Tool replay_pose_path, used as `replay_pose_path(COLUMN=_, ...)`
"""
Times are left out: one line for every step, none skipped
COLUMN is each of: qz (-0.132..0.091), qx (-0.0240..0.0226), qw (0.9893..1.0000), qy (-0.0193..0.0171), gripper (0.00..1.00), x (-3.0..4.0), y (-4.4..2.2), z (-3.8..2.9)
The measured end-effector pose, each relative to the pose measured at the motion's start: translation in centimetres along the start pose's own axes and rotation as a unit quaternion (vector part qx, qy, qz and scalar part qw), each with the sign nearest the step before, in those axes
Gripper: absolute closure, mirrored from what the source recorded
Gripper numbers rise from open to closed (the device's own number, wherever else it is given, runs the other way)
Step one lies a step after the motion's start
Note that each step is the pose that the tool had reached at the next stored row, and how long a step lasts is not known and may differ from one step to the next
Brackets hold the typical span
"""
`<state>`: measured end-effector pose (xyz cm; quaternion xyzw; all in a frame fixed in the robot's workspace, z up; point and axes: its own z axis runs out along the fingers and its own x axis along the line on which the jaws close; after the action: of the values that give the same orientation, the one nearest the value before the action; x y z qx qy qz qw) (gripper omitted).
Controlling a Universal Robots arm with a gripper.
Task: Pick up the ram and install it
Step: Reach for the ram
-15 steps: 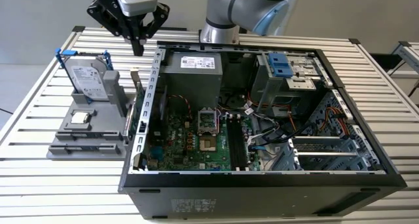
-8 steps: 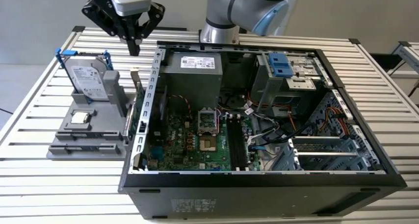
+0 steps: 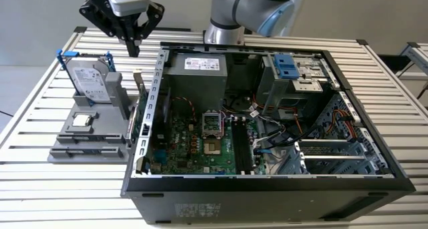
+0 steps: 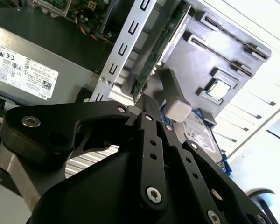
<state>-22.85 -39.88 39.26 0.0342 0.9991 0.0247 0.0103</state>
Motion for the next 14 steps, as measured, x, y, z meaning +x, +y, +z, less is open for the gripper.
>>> replay_pose_path(qz=0.000, qx=0.0000, qw=1.0000, qy=0.0000, gripper=1.00, x=0.09, y=-0.01, z=0.00)
replay_pose_path(qz=0.000, qx=0.0000, qw=1.0000, qy=0.0000, gripper=1.00, x=0.17, y=-0.01, z=0.00)
replay_pose_path(qz=0.000, qx=0.0000, qw=1.0000, qy=0.0000, gripper=1.00, x=0.26, y=-0.02, z=0.00)
replay_pose_path(qz=0.000, qx=0.0000, qw=1.0000, qy=0.0000, gripper=1.00, x=0.35, y=-0.02, z=-0.01)
replay_pose_path(qz=0.000, qx=0.0000, qw=1.0000, qy=0.0000, gripper=1.00, x=0.43, y=-0.03, z=-0.01)
replay_pose_path(qz=0.000, qx=0.0000, qw=1.0000, qy=0.0000, gripper=1.00, x=0.50, y=-0.04, z=-0.01)
replay_pose_path(qz=0.000, qx=0.0000, qw=1.0000, qy=0.0000, gripper=1.00, x=0.57, y=-0.04, z=-0.01)
replay_pose_path(qz=0.000, qx=0.0000, qw=1.0000, qy=0.0000, gripper=1.00, x=0.65, y=-0.05, z=-0.01)
replay_pose_path(qz=0.000, qx=0.0000, qw=1.0000, qy=0.0001, gripper=1.00, x=0.72, y=-0.05, z=-0.02)
replay_pose_path(qz=0.000, qx=0.0000, qw=1.0000, qy=0.0001, gripper=1.00, x=0.80, y=-0.05, z=-0.02)
replay_pose_path(qz=0.000, qx=0.0000, qw=1.0000, qy=0.0001, gripper=1.00, x=0.88, y=-0.06, z=-0.02)
replay_pose_path(qz=0.000, qx=0.0000, qw=1.0000, qy=0.0001, gripper=1.00, x=0.97, y=-0.07, z=-0.02)
replay_pose_path(qz=0.000, qx=0.0000, qw=1.0000, qy=0.0001, gripper=1.00, x=1.06, y=-0.07, z=-0.02)
replay_pose_path(qz=0.000, qx=0.0000, qw=1.0000, qy=0.0001, gripper=1.00, x=1.15, y=-0.08, z=-0.02)
